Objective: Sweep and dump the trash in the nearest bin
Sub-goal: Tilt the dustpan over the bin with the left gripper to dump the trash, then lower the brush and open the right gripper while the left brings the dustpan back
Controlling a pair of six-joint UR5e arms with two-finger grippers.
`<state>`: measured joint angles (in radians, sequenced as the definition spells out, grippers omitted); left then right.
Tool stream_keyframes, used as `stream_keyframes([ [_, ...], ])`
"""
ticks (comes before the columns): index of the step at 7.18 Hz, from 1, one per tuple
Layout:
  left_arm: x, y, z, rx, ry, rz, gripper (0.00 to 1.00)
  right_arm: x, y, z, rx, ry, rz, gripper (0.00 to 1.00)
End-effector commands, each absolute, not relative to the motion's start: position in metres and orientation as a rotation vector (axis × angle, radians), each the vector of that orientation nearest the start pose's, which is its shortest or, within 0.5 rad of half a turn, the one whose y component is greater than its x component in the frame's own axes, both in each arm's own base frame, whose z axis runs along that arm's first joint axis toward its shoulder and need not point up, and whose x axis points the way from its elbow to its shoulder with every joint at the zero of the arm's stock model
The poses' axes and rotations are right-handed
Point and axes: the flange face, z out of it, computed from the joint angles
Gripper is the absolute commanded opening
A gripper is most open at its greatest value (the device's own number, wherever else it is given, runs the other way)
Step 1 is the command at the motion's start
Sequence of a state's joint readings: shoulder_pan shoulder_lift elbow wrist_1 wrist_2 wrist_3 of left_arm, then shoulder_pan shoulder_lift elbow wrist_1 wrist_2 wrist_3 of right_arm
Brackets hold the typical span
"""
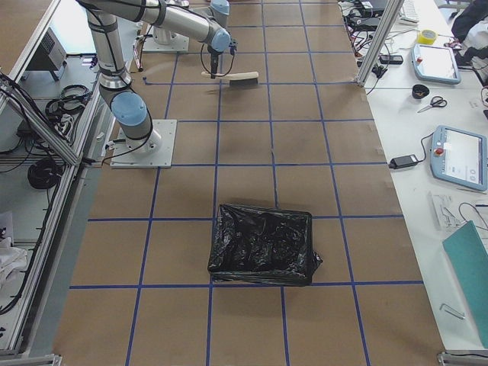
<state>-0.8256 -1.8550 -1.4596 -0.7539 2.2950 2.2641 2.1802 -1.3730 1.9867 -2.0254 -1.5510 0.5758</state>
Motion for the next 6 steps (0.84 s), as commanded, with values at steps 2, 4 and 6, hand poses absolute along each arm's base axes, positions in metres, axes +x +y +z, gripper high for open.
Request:
stream_keyframes([
  [2, 0.288, -0.549, 0.495, 1.322, 2.076, 0.608, 0.0, 0.396, -0.388, 0.357, -0.125, 3.174, 0.156, 1.0],
  [4, 0.229, -0.577, 0.478, 1.293, 2.137, 0.494, 0.0, 0.393, -0.421, 0.451, -0.095, 3.115, 0.045, 1.0],
  [6, 0.156, -0.599, 0.456, 1.171, 2.336, 0.31, 0.0, 0.378, -0.436, 0.47, -0.134, 3.101, 0.004, 1.0],
])
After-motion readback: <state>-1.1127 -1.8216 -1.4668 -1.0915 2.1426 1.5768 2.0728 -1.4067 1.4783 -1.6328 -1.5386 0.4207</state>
